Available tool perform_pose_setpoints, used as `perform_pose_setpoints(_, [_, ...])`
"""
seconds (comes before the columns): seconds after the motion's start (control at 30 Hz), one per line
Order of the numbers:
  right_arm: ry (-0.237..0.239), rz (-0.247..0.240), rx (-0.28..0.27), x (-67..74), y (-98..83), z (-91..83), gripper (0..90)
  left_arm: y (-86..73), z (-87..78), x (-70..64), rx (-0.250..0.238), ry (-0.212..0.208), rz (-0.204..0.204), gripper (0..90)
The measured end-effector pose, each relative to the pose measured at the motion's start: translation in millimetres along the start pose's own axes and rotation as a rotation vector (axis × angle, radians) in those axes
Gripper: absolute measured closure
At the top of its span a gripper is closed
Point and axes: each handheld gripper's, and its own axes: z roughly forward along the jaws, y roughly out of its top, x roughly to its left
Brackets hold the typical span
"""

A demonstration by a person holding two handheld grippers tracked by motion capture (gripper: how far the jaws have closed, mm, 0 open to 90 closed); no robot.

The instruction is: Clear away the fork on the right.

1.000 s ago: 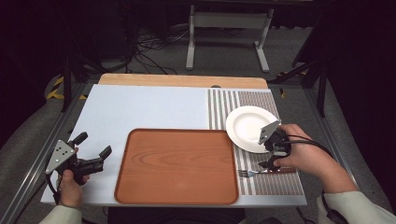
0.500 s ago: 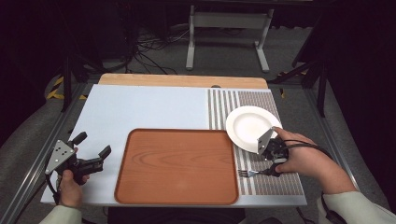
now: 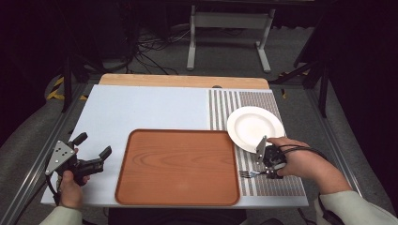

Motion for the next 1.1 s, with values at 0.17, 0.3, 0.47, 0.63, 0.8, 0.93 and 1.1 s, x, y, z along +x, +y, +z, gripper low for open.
perform_pose_setpoints(0.17, [0.005,-0.041,0.043,-0.4,2.7,4.8,61.2,0.1,-0.2,0.2,0.002,0.0,0.0,0.3])
perform_pose_setpoints(0.3, [0.007,-0.055,0.055,-0.6,3.8,8.0,65.3,0.1,0.0,-0.1,0.0,0.0,0.0,0.3])
perform_pose_setpoints(0.47, [0.011,-0.073,0.054,-1.6,4.8,9.8,69.5,0.3,0.0,-0.2,0.0,0.0,0.0,0.3])
perform_pose_setpoints(0.63, [0.015,-0.086,0.062,-2.5,5.3,12.2,77.7,0.2,-0.1,-0.1,0.0,0.0,0.0,0.3])
perform_pose_setpoints(0.8, [0.017,-0.075,0.048,-2.6,3.9,12.7,78.3,0.3,-0.2,-0.1,0.0,0.0,0.0,0.3])
perform_pose_setpoints(0.93, [0.014,-0.079,0.056,-2.4,4.7,12.5,78.3,0.3,-0.3,0.0,-0.001,0.0,0.0,0.3])
perform_pose_setpoints(1.1, [0.016,-0.073,0.056,-2.6,4.7,12.6,78.4,0.4,-0.4,0.2,-0.002,0.0,-0.001,0.3])
